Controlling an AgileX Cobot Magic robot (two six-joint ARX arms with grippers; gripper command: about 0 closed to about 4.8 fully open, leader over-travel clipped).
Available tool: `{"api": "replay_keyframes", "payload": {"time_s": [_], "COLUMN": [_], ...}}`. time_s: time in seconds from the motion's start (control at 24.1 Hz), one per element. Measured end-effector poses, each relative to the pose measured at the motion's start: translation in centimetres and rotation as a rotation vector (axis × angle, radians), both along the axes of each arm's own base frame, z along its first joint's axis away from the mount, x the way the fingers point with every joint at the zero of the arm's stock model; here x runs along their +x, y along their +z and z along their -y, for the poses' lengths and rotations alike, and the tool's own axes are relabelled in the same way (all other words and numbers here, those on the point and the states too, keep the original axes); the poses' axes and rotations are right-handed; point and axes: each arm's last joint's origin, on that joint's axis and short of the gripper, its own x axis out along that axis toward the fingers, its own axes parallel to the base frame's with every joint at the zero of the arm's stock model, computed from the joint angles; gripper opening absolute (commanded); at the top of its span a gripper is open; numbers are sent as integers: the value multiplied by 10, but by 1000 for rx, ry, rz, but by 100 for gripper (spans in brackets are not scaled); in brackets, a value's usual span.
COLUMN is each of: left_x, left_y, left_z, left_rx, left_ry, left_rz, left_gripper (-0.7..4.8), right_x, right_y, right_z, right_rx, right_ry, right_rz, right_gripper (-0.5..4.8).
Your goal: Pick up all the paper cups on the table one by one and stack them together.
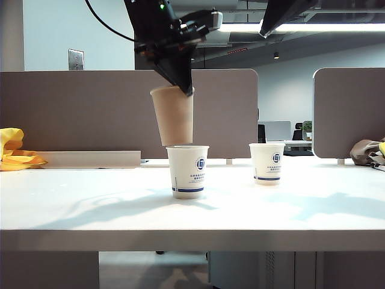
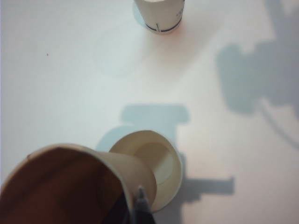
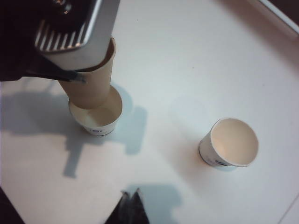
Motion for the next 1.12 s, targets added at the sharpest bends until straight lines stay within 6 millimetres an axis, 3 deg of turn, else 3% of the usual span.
{"api": "replay_keyframes", "payload": {"time_s": [0.25,0.54,1.12], "left_x": [2,-5,0], "left_y": [2,-2,-9], "left_z": [3,21,19], "left_rx": [-34,-52,3], "left_ry": [-17,-70,-22], "left_rz": [18,21,33], "left_gripper": [-6,-6,-6], "right_x": [-1,-1,-2], "right_y": [-3,-3,-4], "right_z": [0,1,1], "right_rx": [-11,-13,-30], "right_ry": [0,0,8], "right_rz": [-27,-31,-31], "right_gripper": [-5,-5,-5]}}
